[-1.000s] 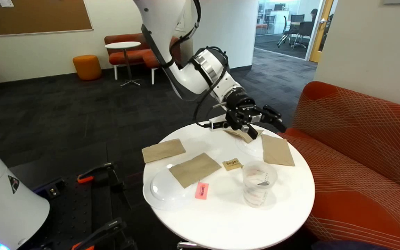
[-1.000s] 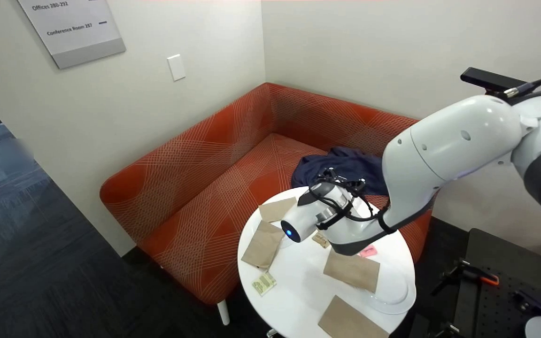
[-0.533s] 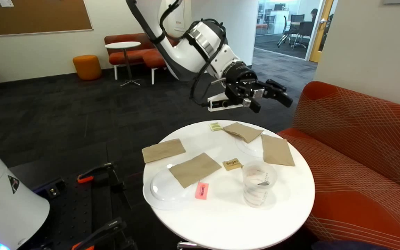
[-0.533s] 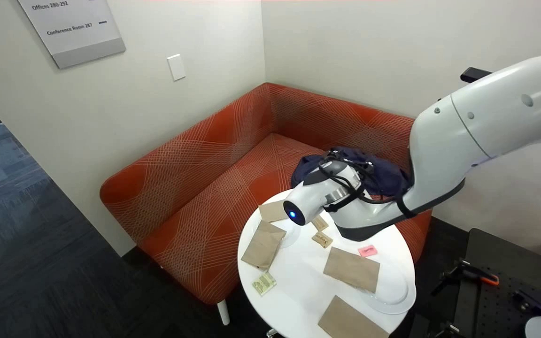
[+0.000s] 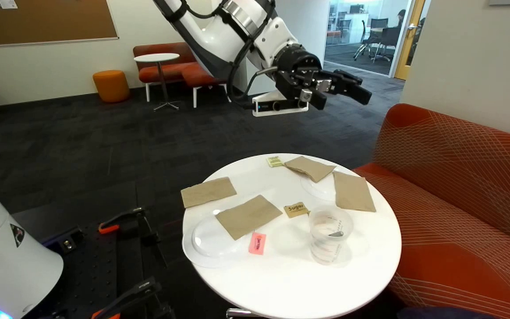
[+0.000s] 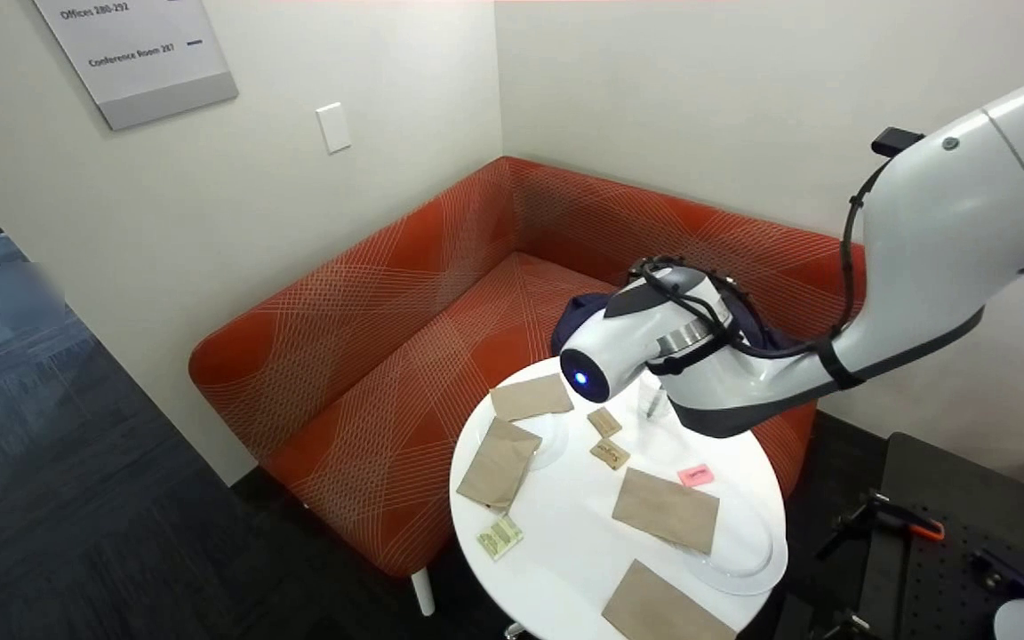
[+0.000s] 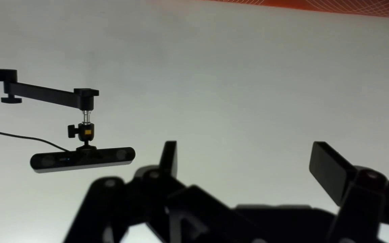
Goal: Put the green pen in the cup
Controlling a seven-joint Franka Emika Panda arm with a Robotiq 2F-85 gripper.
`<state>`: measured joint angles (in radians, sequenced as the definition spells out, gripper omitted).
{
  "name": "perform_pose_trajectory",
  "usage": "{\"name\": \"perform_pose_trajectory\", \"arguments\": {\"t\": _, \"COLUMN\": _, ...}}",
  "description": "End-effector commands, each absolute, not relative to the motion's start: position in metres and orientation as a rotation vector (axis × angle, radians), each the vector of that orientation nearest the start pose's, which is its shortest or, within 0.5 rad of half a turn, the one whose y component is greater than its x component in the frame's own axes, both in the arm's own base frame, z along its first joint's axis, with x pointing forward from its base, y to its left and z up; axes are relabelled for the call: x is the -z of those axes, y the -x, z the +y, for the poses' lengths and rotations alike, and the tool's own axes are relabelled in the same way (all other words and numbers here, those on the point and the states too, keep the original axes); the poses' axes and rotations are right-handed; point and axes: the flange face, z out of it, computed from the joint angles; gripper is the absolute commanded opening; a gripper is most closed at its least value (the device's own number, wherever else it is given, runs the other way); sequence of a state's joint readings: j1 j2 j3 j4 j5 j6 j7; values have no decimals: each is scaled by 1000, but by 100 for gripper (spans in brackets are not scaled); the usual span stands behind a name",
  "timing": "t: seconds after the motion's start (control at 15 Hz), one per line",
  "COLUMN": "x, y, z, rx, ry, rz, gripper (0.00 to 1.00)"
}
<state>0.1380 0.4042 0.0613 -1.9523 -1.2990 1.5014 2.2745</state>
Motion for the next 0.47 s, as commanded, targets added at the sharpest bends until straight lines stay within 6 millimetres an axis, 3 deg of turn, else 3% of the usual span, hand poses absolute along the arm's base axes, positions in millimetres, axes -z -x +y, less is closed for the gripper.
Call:
{"name": "perform_pose_trajectory", "arguments": {"t": 0.0, "x": -315, "y": -553, "z": 4, "rx": -1008, "ry": -1411, "rz": -1257, "gripper": 100}}
{"name": "perform_pose_trajectory", "arguments": {"t": 0.07, "x": -316, "y": -550, "z": 6, "rx": -1004, "ry": -1434, "rz": -1250, "gripper": 100}}
{"name": "perform_pose_trajectory", "arguments": {"t": 0.13, "x": -306, "y": -564, "z": 7, "rx": -1016, "ry": -1379, "rz": -1256, "gripper": 100}}
{"name": "perform_pose_trajectory", "arguments": {"t": 0.4, "x": -308, "y": -556, "z": 8, "rx": -1016, "ry": -1396, "rz": -1249, "gripper": 100}}
